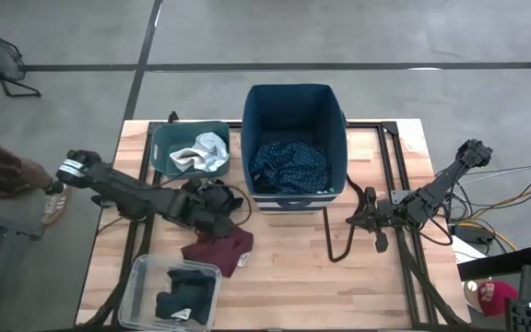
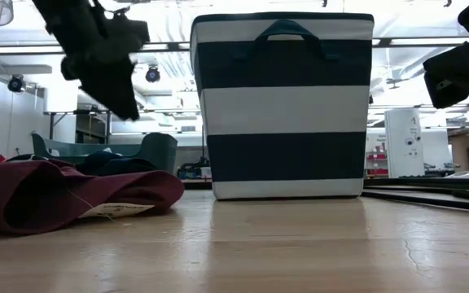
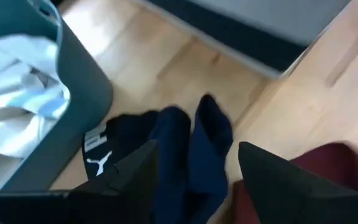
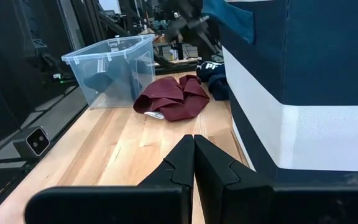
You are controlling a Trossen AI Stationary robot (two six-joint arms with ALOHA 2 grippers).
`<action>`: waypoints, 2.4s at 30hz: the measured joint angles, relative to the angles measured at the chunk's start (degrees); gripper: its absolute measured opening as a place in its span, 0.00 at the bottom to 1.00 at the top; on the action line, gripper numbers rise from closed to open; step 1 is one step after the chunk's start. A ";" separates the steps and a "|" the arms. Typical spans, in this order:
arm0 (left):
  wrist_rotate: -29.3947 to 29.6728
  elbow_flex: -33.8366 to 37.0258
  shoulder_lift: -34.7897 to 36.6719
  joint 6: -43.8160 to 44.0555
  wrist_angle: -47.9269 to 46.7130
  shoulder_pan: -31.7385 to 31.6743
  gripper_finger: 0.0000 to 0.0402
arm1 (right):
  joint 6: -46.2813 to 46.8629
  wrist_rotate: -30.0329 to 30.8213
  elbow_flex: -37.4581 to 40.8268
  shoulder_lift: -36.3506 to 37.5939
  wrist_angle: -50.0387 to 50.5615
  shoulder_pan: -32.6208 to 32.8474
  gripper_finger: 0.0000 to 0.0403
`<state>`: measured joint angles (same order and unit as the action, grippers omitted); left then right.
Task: Pick & Place Cloths
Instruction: Put the dark blue boxer into the transparent bin
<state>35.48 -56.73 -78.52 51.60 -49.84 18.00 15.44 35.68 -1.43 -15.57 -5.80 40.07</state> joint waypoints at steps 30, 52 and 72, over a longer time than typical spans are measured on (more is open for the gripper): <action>-11.42 3.63 -13.15 -7.81 -1.38 -7.03 0.06 | 0.00 0.00 0.02 0.02 -0.02 0.00 0.02; -4.73 -6.88 6.26 -1.79 -20.78 4.40 0.02 | -0.02 0.00 0.02 0.02 -0.01 0.00 0.02; 6.35 -22.72 16.98 15.29 -17.60 40.11 0.02 | 0.00 0.00 0.02 0.02 0.00 0.02 0.02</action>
<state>41.83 -79.45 -61.54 66.89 -67.44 58.10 15.44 35.68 -1.41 -15.55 -5.80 40.10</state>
